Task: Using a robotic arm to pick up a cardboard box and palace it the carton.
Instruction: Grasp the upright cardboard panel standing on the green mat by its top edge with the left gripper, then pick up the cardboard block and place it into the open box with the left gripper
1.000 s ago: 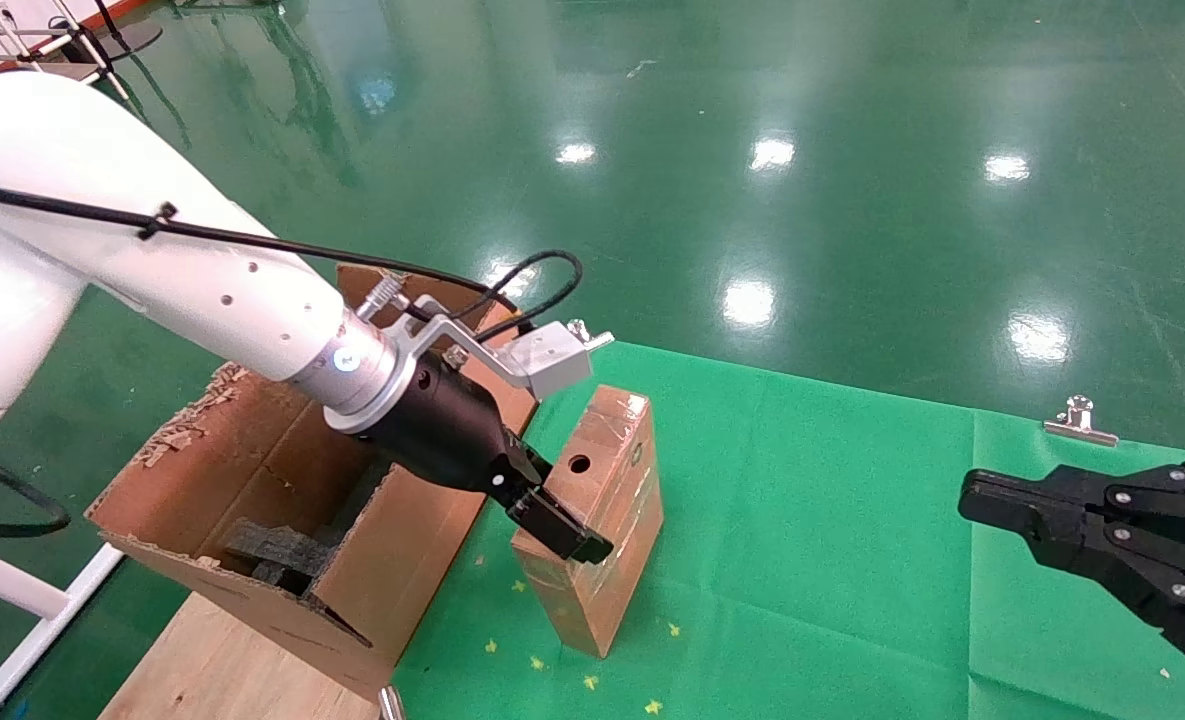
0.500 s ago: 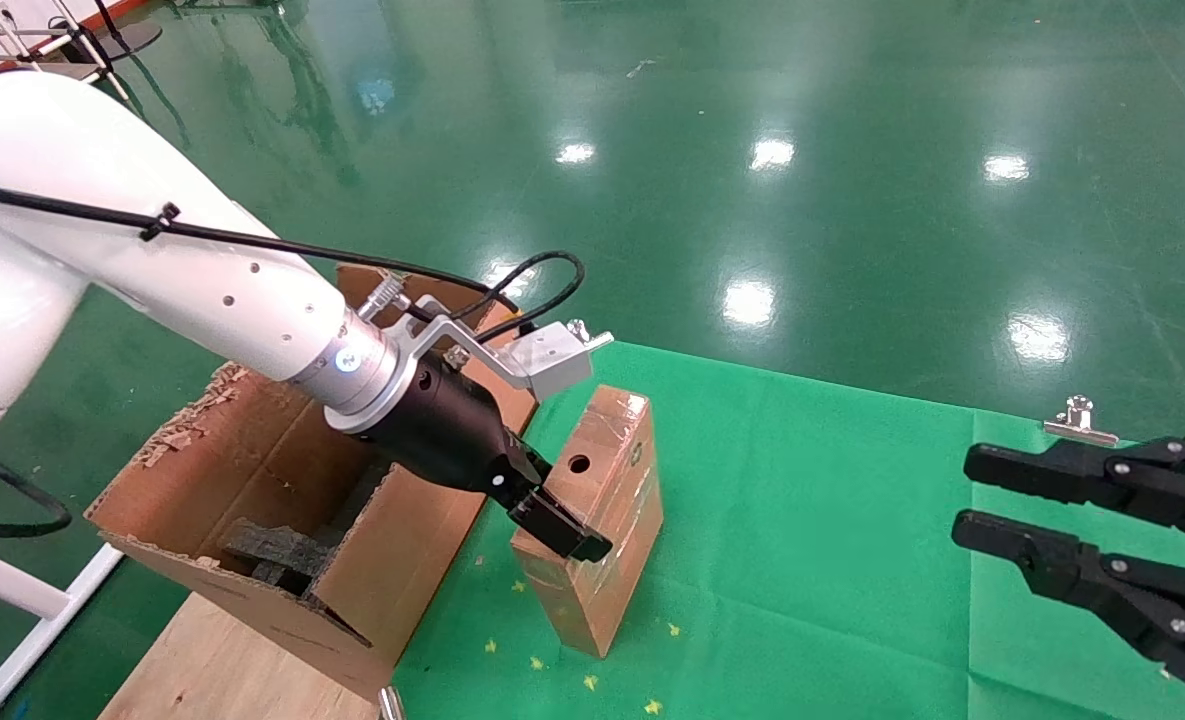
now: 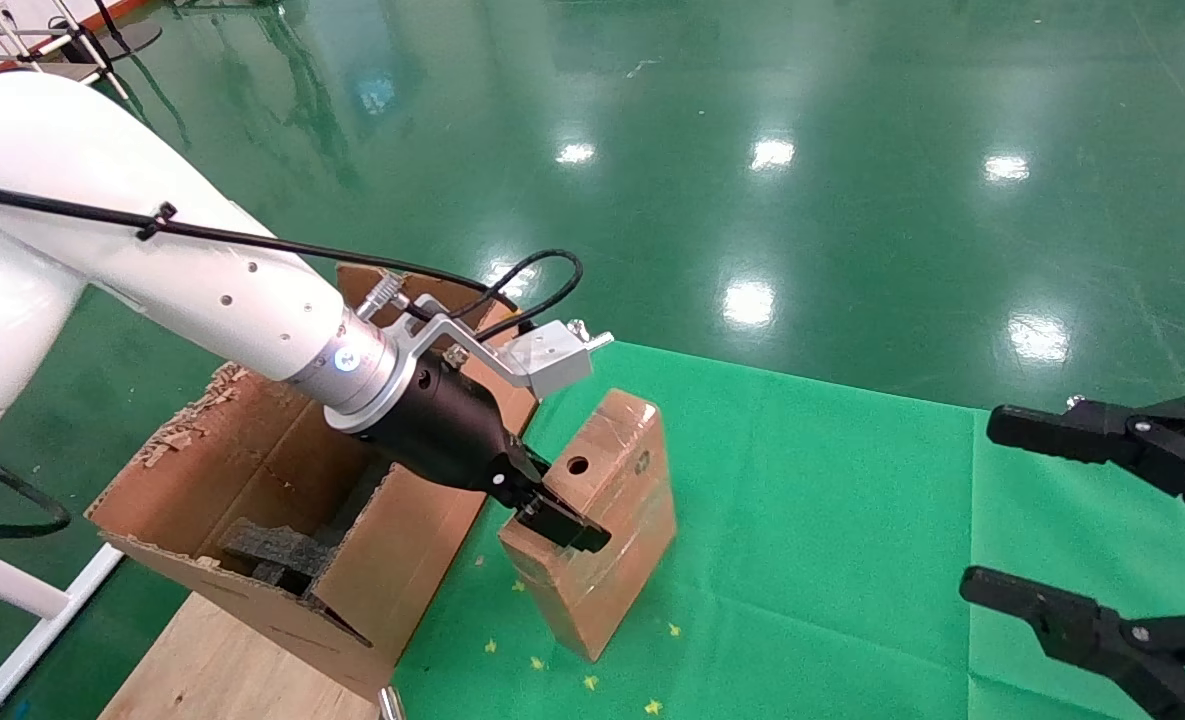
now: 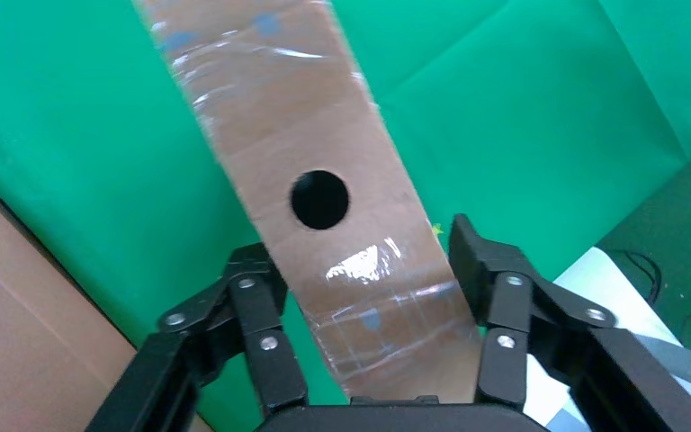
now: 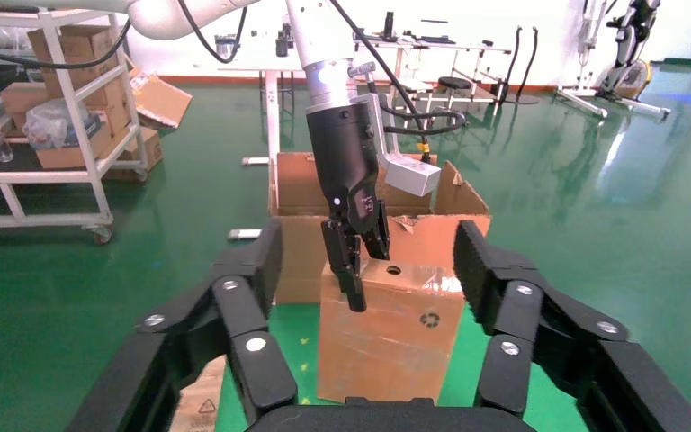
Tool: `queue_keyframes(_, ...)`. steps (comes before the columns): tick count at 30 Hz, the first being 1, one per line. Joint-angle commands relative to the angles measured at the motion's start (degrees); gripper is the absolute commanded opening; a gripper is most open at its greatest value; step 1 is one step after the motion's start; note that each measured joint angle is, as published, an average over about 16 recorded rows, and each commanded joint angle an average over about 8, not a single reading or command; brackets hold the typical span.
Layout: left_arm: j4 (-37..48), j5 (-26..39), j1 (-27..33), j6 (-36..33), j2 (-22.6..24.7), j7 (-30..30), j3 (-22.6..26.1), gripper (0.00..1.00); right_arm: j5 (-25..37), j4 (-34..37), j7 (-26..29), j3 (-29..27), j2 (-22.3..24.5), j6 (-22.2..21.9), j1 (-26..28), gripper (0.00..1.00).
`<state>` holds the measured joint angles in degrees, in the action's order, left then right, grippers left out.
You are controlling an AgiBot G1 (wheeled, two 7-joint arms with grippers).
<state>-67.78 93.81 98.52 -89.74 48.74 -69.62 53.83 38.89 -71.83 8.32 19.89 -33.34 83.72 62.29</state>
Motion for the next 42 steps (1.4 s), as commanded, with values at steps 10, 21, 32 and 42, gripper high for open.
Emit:
queue_keyframes(10,-0.3,-1.9,1.9,1.3,-1.8,0.7,-1.7,0.0,0.0,0.0,0.0,0.0,0.0,0.0,0.0,1.0)
queue_keyframes(21,2.3,-4.4,12.1,4.8,-8.0,5.8,-9.0,0.0,0.0,0.0,0.0,0.0,0.0,0.0,0.0,1.0)
queue_keyframes(32,10.4,6.9,19.8,7.1,-15.9,9.8,-9.4,0.0,0.0,0.0,0.0,0.0,0.0,0.0,0.0,1.0)
queue_keyframes(42,20.4,11.8,16.1,10.2,-19.7,13.3,-7.4,0.0,0.0,0.0,0.0,0.0,0.0,0.0,0.0,1.0)
